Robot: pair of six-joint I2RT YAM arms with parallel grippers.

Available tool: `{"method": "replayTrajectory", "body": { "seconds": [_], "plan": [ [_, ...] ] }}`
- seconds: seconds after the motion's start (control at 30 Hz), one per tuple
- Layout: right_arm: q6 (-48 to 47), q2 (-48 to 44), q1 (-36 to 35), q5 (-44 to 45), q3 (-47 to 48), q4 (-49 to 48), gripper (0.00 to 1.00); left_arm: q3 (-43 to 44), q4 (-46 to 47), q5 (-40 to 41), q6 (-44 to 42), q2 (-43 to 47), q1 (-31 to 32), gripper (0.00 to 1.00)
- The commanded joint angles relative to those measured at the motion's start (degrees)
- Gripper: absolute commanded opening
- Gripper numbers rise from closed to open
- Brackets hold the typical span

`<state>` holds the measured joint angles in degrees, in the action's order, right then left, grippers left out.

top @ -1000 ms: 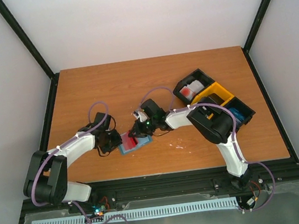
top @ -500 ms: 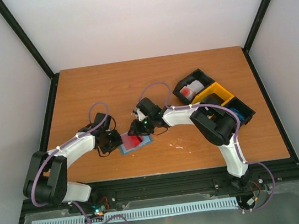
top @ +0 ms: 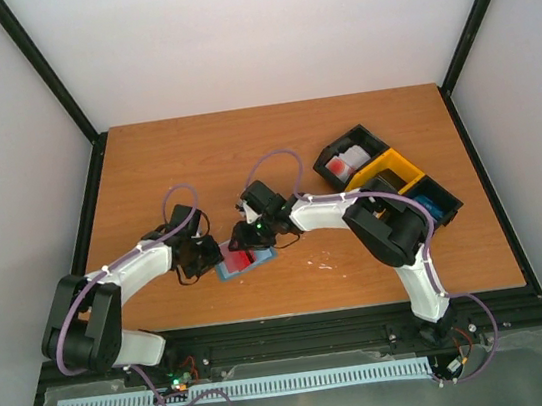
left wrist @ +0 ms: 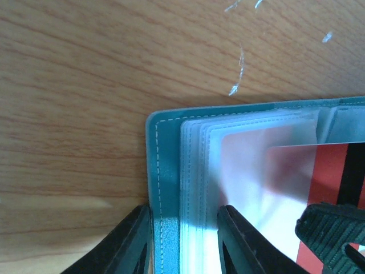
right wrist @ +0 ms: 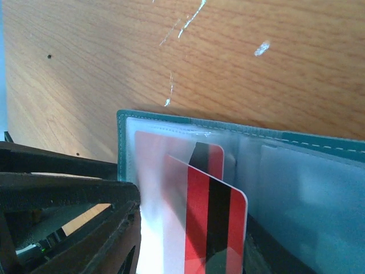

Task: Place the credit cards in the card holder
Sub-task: Insert the credit card into the card holder.

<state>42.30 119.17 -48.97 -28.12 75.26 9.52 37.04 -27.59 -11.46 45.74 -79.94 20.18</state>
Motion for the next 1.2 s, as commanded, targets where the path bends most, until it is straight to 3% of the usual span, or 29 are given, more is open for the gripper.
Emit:
{"method": "replayTrajectory", "body": {
  "seconds": [0.0, 0.13, 0.3, 0.43, 0.6, 0.83, 1.03, 1.17],
  "plan": [
    [1.8, 1.7, -1.4, -0.7, -0.3, -1.7, 0.41, -1.2, 0.2, -1.6, -1.6, 1.1, -0.1, 0.34],
    [2.8, 1.9, -1.7, 2.5, -0.4, -3.6, 0.37, -1.4, -0.2, -1.2, -1.4, 1.3, -0.1, 0.32],
    [4.0, -0.5, -1.7, 6.0, -5.5, -9.0, 0.23, -1.6, -0.4, -0.8, -1.1, 1.4, -0.2, 0.32],
    [5.2, 0.1, -1.1, 4.4, -8.9, -15.5, 0.11, -1.8, -0.4, -0.8, -0.8, 1.4, -0.1, 0.31],
    [6.7, 1.3, -0.4, 3.8, -9.9, -20.4, 0.03, -2.3, -0.5, -1.1, -0.5, 1.9, -0.1, 0.31],
    [5.8, 3.0, -0.4, 2.6, -9.4, -22.6, 0.05, -2.3, -0.6, -1.3, -0.4, 2.2, -0.1, 0.31],
    [3.5, 0.7, -0.4, 3.8, -11.4, -19.1, 0.3, -1.8, -1.0, -0.6, 0.0, 2.2, -0.1, 0.32],
    [-0.1, -2.4, -0.2, 8.2, -8.3, -10.8, 0.38, -1.9, -1.1, -0.4, 0.1, 2.3, -0.1, 0.32]
  ]
}}
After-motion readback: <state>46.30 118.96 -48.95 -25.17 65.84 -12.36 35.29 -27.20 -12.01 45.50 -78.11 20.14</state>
